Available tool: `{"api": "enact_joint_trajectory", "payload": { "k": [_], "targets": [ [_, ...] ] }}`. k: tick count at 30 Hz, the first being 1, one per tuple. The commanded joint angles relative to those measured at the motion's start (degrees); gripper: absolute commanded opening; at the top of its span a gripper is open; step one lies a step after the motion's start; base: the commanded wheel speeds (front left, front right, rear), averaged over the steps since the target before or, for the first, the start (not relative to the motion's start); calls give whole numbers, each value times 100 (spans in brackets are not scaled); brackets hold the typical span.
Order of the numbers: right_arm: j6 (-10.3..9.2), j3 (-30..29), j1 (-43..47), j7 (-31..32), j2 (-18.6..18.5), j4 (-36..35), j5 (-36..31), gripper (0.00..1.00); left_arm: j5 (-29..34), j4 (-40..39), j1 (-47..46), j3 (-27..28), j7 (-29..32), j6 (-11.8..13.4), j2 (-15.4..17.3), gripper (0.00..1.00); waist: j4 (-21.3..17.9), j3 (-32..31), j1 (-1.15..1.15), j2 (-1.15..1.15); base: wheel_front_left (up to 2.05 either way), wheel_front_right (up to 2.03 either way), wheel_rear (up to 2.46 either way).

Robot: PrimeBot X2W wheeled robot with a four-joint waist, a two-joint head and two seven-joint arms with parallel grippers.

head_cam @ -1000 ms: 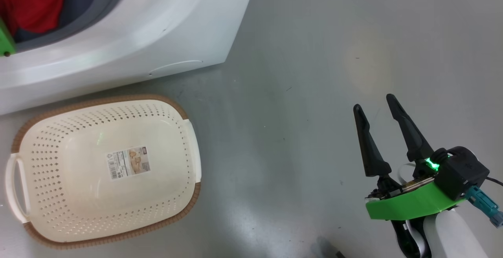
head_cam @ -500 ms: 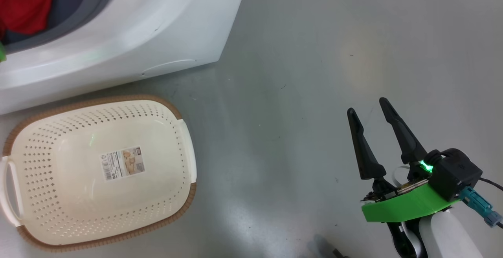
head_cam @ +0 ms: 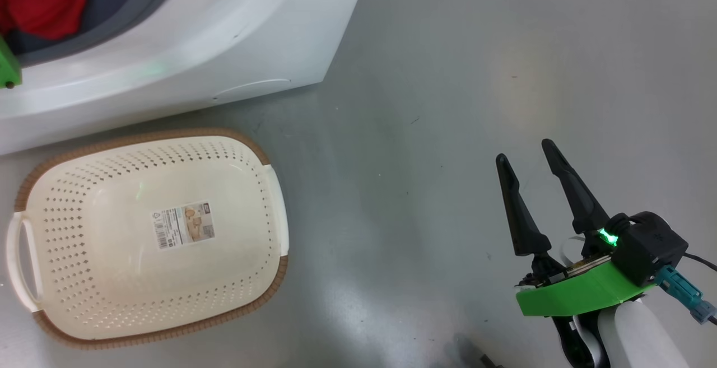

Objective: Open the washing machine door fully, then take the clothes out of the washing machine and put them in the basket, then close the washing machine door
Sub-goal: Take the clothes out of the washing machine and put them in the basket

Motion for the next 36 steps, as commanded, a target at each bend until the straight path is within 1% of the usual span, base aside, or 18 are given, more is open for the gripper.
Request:
{"api": "enact_joint_trajectory", "payload": {
  "k": [1,5,8,13,17,20,24,32,36],
  "targets": [
    [36,101,-21,-36,-66,-109,24,100,-60,-92,30,28,-120,-56,183,0,32,-1,0,0,0,0,0],
    [36,80,-36,-36,-66,-110,11,100,-121,-152,79,47,-321,-128,152,0,81,-6,0,0,0,0,0],
    [36,63,-41,-36,-66,-114,-4,100,-217,-253,170,79,-583,-251,96,0,157,-21,0,0,0,0,0],
    [36,54,-52,-36,-66,-117,-7,100,-320,-399,285,119,-851,-363,33,0,244,-34,0,0,0,0,0],
    [36,27,-58,-36,-66,-121,-12,100,-369,-620,467,122,-1163,-404,-23,0,321,-61,0,0,0,0,0],
    [36,6,-63,-36,-66,-125,-14,100,-254,-877,646,37,-1404,-273,19,0,364,-82,0,0,0,0,0],
    [36,-23,-68,-36,-66,-130,-18,100,-306,-1400,949,108,-1591,-189,-9,0,419,-109,0,0,0,0,0],
    [36,-86,-74,-36,-66,-123,-21,100,-407,-2507,1780,168,-1651,-58,-117,0,533,-227,0,0,0,0,0],
    [36,-133,-60,-36,-66,-124,-10,100,-395,-2989,2205,145,-1656,20,-92,0,572,-342,0,0,0,0,0]
  ]
}}
